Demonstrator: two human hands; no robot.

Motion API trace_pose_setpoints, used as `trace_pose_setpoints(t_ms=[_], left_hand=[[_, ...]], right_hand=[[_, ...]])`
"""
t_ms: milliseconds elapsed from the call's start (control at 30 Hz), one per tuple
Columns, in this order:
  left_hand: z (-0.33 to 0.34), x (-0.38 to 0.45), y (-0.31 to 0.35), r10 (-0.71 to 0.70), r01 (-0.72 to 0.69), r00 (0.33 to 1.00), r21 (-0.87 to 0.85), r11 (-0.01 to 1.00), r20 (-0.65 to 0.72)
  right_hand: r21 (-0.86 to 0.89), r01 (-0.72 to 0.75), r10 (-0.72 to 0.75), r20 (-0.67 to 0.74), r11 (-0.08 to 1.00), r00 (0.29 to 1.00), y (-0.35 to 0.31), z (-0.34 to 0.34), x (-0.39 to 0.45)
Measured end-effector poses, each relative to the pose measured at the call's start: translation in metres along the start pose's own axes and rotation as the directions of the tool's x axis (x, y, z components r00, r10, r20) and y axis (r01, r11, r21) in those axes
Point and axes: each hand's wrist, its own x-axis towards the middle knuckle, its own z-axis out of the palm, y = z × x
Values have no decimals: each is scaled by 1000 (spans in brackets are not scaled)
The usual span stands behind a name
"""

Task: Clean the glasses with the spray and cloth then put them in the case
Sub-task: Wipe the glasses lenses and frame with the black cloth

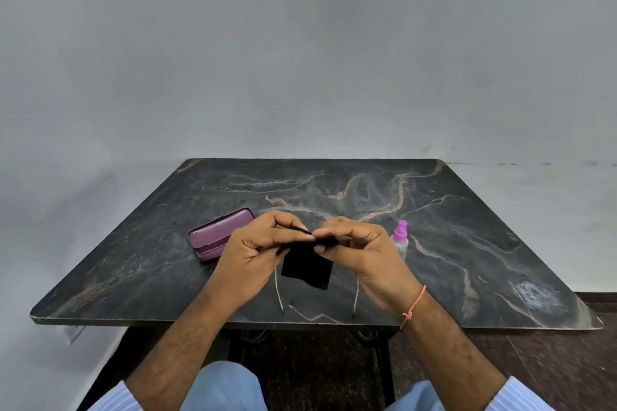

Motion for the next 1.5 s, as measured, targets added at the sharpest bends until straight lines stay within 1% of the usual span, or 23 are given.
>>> trace_pose_setpoints(t_ms=[100,167,267,333,400,467,533,600,700,900,1000,1100,1233,1300,1400,1500], left_hand=[[0,0,2,25,-23,999,41,999,-28],[3,-3,1,8,-7,999,25,1000,-54],[5,-6,1,-141,138,990,-114,984,-19],[6,-7,2,-234,237,972,-126,963,34],[8,-7,4,-293,301,952,-101,948,86],[11,-7,9,-334,341,939,-113,933,82],[12,-6,11,-363,365,931,-137,921,41],[12,-5,15,-413,407,911,-175,896,6],[11,-4,18,-478,465,878,-216,859,-10],[14,-6,23,-546,530,837,-308,790,41],[12,-8,23,-558,540,829,-322,777,45],[11,-9,25,-550,522,835,-342,782,18],[12,-9,22,-490,475,870,-186,860,-45],[12,-9,19,-465,456,882,-114,883,-73],[10,-10,19,-440,435,892,-69,898,-106],[7,-10,19,-383,383,921,-22,924,-72]], right_hand=[[-38,14,-13,17,999,1000,1,-2,1],[-51,25,-25,20,998,1000,2,-4,1],[-26,30,-29,17,999,999,4,-3,1],[-15,27,-27,17,1000,999,6,-4,2],[-19,19,-19,13,1000,1000,7,-5,2],[-22,14,-14,11,1000,1000,9,-6,2],[-36,20,-19,26,999,999,7,-6,1],[-100,40,-36,42,994,998,4,-9,1],[-226,74,-61,61,971,996,3,-14,2],[-325,76,-65,46,943,997,3,-16,4],[-384,87,-81,34,919,996,2,-15,3],[-413,96,-97,18,906,995,3,-13,2],[-419,88,-106,-18,904,994,6,-10,1],[-414,77,-96,-26,907,995,9,-10,-1],[-298,0,-25,-79,955,997,11,-10,-9],[-143,-121,95,-180,982,979,7,-6,-13]])
